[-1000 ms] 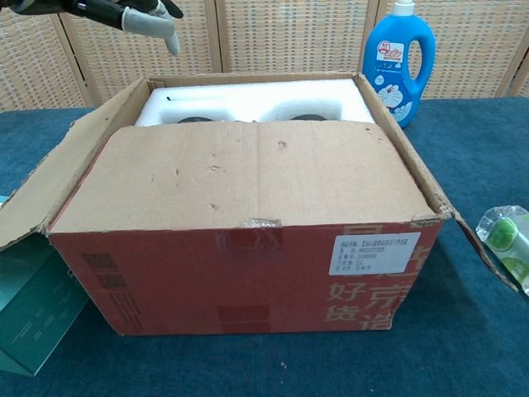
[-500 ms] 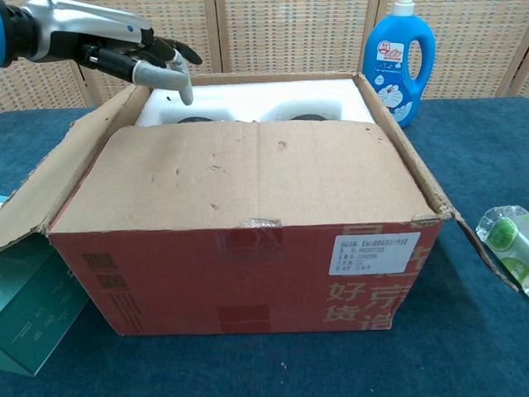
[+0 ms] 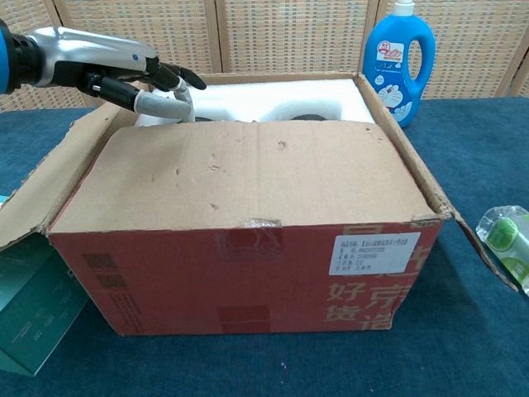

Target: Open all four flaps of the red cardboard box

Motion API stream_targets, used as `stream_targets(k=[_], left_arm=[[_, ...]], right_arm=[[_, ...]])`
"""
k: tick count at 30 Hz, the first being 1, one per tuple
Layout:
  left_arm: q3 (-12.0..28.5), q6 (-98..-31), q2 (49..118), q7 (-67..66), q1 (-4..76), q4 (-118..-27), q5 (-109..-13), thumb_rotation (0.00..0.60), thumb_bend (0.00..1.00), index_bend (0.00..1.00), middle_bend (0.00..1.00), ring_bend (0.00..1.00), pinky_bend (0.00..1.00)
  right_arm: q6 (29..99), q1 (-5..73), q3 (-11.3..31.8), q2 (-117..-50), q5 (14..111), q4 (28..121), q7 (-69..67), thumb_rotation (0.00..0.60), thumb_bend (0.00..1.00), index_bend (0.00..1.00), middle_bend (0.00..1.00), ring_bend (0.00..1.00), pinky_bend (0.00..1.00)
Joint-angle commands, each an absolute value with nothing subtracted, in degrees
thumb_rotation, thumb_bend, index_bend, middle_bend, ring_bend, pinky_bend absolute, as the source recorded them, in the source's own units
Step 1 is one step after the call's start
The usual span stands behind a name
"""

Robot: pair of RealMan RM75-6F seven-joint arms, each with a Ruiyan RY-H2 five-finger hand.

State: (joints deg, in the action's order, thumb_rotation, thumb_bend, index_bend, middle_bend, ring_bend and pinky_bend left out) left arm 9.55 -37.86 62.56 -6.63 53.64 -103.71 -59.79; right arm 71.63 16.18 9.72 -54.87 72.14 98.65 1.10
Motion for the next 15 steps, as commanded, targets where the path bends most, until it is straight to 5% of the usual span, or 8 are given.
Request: stream_targets(k=[1, 15], left_arm=[[9.18, -37.65, 62.56, -6.74, 53.74, -103.90, -59.79, 0.176, 0.29, 0.37, 0.00, 0.00, 0.00], [10.85, -36.75, 57.93, 0.67, 52.03, -107.63, -61.92, 0.174, 0.29, 0.37, 0.00, 0.00, 0.00]], right_arm=[[71.65, 16.16, 9.76, -54.88, 72.12, 98.59, 1.03, 0.600, 0.54, 0.00, 0.06, 0.00, 0.03], [71.54, 16.25, 9.96, -55.12, 71.96, 98.44, 1.22, 0.600, 0.54, 0.00, 0.06, 0.00, 0.03]])
